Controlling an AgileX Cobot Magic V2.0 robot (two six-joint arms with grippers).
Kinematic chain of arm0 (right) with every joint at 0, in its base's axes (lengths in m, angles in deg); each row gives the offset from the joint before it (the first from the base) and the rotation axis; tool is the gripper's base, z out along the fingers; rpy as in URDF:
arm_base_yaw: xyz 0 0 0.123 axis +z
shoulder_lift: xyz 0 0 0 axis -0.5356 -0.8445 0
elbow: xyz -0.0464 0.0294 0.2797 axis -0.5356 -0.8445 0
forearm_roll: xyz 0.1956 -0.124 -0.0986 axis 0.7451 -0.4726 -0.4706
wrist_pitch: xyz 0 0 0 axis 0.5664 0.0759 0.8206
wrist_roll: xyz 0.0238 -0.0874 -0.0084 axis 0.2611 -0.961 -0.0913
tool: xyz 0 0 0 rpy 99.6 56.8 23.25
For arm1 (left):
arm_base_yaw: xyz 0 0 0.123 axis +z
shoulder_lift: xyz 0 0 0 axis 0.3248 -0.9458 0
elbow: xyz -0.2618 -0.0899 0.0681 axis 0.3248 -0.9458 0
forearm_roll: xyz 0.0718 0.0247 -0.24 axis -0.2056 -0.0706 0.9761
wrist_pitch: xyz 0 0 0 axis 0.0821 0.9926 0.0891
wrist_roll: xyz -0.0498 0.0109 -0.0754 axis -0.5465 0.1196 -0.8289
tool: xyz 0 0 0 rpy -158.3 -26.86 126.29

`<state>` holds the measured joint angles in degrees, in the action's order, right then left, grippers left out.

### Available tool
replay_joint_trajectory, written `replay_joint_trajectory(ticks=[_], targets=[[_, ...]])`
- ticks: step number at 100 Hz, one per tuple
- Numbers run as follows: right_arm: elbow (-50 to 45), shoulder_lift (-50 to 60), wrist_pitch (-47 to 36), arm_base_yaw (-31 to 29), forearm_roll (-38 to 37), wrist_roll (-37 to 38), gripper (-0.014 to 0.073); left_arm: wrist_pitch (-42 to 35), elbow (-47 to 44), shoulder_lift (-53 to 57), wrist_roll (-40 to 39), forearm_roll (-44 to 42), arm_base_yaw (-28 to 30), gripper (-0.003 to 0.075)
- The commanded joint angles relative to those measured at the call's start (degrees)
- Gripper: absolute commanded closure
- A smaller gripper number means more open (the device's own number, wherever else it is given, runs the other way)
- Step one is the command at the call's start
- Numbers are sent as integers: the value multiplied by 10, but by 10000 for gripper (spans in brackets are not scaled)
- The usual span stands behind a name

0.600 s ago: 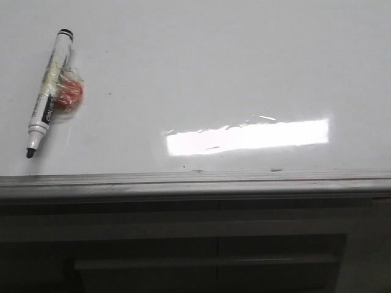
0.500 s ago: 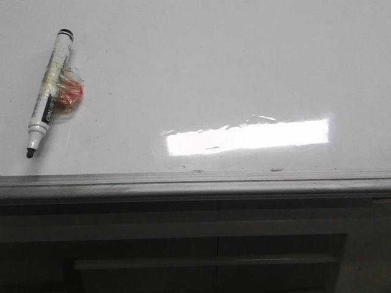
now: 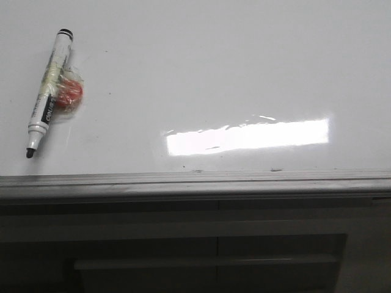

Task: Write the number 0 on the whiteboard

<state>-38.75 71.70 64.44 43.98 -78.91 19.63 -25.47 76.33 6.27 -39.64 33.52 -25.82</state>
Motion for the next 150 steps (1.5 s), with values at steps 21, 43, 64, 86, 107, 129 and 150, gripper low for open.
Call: replay_joint_trajectory(ticks=[21, 43, 64, 86, 107, 129, 150], targets=[[-7, 11, -15, -3, -11, 0, 662, -26, -19, 16, -6, 10, 1, 740], [-7, 11, -15, -3, -11, 0, 662, -27, -19, 16, -6, 9, 1, 740], [-7, 11, -139, -3, -44, 0, 662, -82, -19, 16, -5, 156, 1, 740], [-7, 11, -370, -3, -31, 8, 662, -99, -19, 16, -5, 462, 1, 740], [-4, 11, -362, -3, 188, 79, 662, -88, -15, 16, -5, 556, 0, 740], [53, 10, -262, -3, 238, 141, 662, 19, 86, 0, 125, 494, -2, 739], [146, -23, -62, -3, 232, 119, 529, 195, 264, -132, 166, 293, -2, 566]])
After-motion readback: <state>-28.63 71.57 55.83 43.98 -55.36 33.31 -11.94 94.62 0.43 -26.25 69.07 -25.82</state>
